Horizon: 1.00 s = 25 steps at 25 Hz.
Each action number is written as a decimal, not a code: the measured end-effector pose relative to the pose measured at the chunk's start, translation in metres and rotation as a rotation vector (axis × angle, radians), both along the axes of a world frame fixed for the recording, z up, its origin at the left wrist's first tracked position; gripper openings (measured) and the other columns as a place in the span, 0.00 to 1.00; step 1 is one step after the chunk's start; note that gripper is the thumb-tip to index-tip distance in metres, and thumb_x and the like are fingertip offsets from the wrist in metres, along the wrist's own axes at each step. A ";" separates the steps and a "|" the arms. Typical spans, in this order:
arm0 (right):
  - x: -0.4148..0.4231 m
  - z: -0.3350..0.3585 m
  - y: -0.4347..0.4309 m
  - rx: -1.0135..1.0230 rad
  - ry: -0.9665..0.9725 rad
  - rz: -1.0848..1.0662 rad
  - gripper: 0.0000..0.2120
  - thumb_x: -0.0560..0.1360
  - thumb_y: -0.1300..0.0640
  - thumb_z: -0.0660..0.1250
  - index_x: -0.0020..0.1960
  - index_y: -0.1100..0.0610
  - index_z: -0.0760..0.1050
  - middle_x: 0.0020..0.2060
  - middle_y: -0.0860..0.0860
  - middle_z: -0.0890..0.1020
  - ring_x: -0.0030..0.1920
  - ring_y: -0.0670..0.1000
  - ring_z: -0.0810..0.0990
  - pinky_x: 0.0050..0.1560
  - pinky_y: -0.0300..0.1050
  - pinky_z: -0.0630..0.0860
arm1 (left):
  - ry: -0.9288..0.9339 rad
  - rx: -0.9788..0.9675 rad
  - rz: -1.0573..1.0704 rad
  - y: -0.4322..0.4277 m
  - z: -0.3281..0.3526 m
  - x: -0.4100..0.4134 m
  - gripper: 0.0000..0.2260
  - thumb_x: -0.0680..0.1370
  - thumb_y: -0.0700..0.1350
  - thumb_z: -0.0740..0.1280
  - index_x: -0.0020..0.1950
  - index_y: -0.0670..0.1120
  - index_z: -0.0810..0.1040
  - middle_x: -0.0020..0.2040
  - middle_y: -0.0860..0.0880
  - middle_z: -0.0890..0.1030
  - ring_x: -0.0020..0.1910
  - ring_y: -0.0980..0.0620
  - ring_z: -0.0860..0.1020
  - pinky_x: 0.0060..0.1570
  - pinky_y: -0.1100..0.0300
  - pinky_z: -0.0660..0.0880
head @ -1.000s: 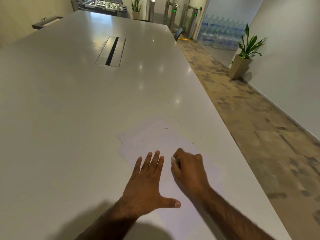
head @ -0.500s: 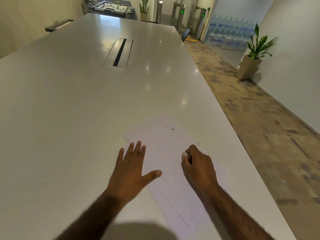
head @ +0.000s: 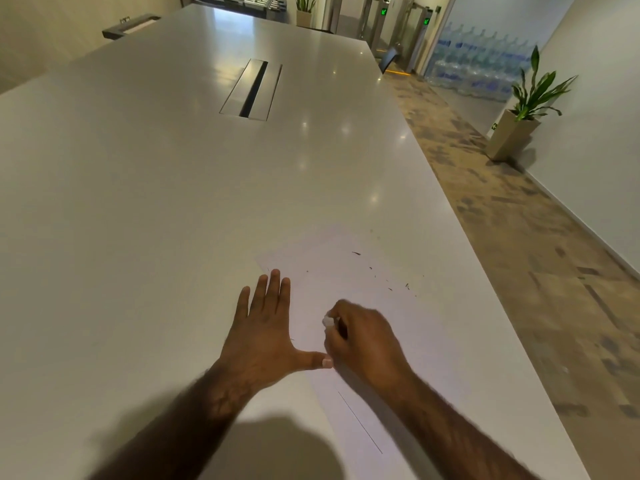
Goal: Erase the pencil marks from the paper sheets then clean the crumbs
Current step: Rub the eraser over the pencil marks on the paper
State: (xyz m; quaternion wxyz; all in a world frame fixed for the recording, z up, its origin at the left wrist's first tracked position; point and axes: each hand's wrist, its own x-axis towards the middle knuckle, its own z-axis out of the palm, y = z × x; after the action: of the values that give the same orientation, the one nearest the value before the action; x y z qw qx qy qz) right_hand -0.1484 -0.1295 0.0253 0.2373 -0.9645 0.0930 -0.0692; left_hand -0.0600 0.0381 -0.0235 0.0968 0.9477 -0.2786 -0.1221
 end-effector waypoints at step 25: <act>0.018 0.002 -0.016 -0.119 -0.058 0.201 0.09 0.77 0.61 0.65 0.46 0.51 0.83 0.41 0.43 0.85 0.39 0.44 0.80 0.52 0.49 0.76 | 0.046 0.001 -0.008 0.000 0.002 -0.001 0.66 0.54 0.90 0.41 0.71 0.49 0.16 0.74 0.48 0.18 0.77 0.46 0.23 0.78 0.42 0.30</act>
State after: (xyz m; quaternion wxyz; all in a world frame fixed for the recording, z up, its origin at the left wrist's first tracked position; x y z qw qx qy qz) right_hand -0.1308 -0.1457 0.0276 0.1877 -0.9790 -0.0153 -0.0786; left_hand -0.0605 0.0376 -0.0215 0.1023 0.9436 -0.2798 -0.1445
